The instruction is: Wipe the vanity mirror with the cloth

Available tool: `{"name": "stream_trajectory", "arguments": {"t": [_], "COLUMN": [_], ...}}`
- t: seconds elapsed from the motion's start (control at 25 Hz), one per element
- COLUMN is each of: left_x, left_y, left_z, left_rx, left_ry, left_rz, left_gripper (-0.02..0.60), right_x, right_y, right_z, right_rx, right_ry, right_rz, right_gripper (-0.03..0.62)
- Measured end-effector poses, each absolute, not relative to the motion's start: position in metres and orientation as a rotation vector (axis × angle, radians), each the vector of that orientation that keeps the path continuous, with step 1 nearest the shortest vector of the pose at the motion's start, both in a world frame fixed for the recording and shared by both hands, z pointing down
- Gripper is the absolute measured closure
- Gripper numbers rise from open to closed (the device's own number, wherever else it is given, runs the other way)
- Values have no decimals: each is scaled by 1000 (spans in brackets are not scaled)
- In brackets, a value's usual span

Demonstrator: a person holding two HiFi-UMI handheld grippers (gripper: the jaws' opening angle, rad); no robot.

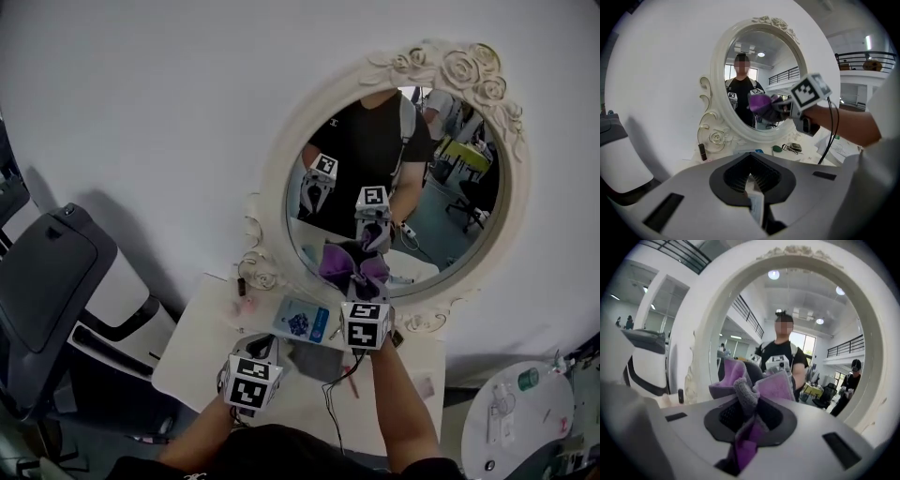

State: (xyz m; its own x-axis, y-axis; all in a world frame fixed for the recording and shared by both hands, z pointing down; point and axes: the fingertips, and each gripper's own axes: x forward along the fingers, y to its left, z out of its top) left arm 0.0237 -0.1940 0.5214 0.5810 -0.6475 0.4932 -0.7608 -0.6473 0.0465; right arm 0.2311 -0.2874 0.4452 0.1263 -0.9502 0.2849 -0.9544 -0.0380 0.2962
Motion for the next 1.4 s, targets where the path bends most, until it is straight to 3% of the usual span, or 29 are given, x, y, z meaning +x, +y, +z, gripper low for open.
{"name": "stream_trajectory", "arguments": {"t": [0.36,0.56,0.92,1.4], "left_x": [14,2,12,47], "left_y": [-203,-210,-222,-224], "left_z": [507,505,515,525], "left_rx": [2572,2558,2558,2593], "left_ry": [-1212,-1246,-1197,-1091], "left_rz": [602,587,615,659], "left_gripper": [575,575,575,575], "right_x": [191,200,196,188], "right_y": [-288,-308,-329,-332], "right_z": [169,82,72,123], "right_rx": [2130,2159,2071,2097], "right_ry": [-1948,-1831,-1725,-1924], "right_rz": [-764,-923,-931,-842], "right_gripper": [542,542,542,542]}}
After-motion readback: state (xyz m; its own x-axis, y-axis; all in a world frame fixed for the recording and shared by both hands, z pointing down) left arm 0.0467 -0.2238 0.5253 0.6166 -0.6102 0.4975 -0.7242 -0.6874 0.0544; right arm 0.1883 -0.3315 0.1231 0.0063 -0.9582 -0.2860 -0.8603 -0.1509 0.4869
